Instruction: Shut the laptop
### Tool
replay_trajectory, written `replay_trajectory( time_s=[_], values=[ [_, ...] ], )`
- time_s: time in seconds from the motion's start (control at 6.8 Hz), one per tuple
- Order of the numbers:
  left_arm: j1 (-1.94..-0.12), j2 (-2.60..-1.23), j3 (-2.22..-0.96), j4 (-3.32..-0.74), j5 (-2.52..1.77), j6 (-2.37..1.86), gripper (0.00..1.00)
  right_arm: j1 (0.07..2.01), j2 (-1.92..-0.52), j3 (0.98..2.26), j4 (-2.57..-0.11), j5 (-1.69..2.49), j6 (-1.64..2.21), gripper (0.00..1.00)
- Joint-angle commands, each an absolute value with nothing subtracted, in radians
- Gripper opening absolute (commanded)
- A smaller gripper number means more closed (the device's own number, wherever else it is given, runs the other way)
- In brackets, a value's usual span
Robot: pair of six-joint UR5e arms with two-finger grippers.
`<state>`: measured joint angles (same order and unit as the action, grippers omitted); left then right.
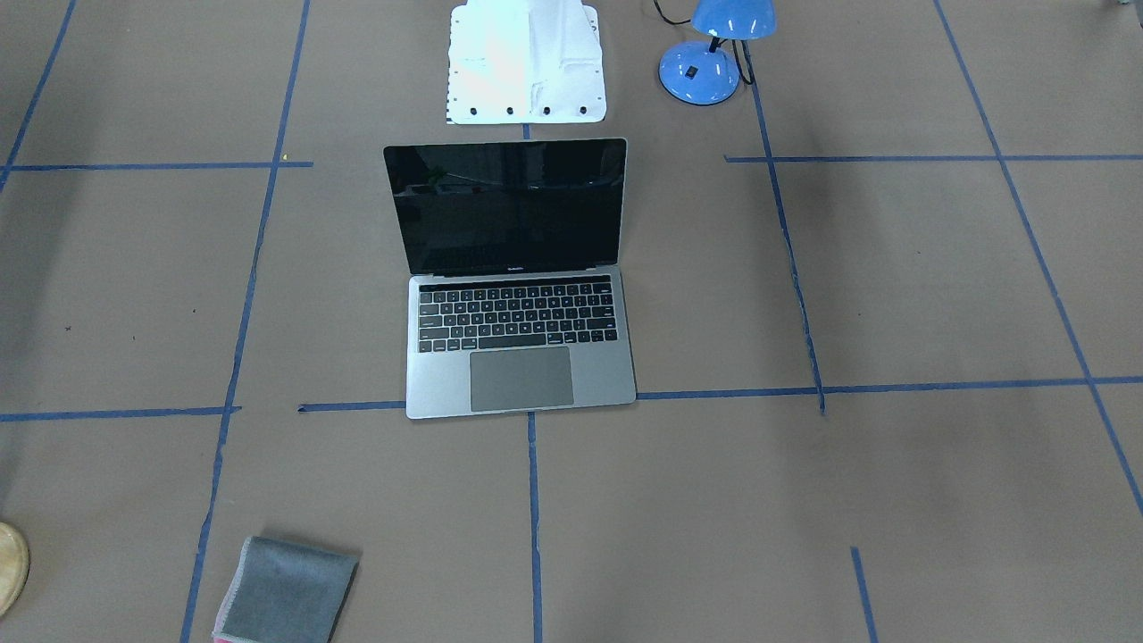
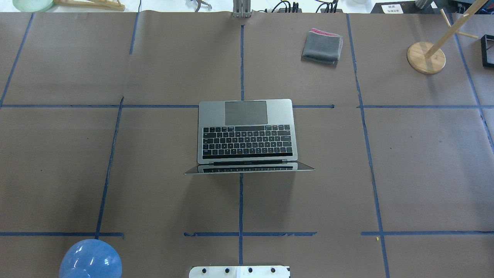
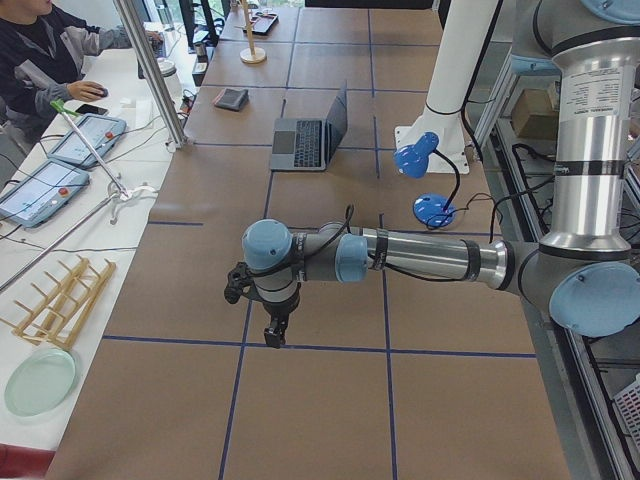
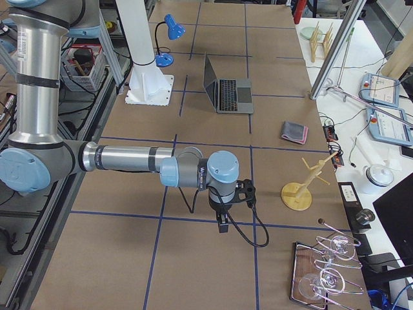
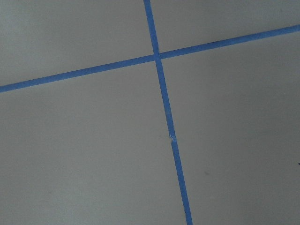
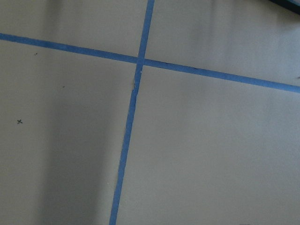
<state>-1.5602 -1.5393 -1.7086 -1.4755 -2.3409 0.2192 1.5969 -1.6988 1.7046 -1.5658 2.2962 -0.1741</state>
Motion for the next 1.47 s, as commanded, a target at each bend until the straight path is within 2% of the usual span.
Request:
replay_trajectory(
  time_s=[0.0, 0.29, 0.44, 0.74, 1.03, 1.32],
  values=[
    [-1.560, -1.581, -1.706, -1.500, -2.371, 0.218, 1.00, 1.597, -1.691, 1.712, -1.549, 2.414, -0.134, 1.00],
    [-1.555, -1.603, -1.755, -1.502, -2.424, 0.154, 1.00, 1.597, -1.697, 1.816, -1.537, 2.463, -0.044, 0.99],
    [-1.542, -1.605, -1.788, -1.503, -2.425, 0.109, 1.00, 1.595, -1.701, 1.863, -1.540, 2.495, 0.028, 0.91],
    [-1.403, -1.601, -1.879, -1.503, -2.451, -0.095, 1.00, 1.505, -1.704, 1.966, -1.539, 2.548, 0.213, 0.74],
    [-1.301, -1.598, -1.983, -1.532, -2.451, -0.332, 1.00, 1.366, -1.704, 2.090, -1.520, 2.546, 0.477, 0.75],
    [-1.173, -1.597, -2.011, -1.714, -2.445, -0.600, 0.98, 1.237, -1.706, 2.118, -1.322, 2.540, 0.801, 0.58]
  ],
)
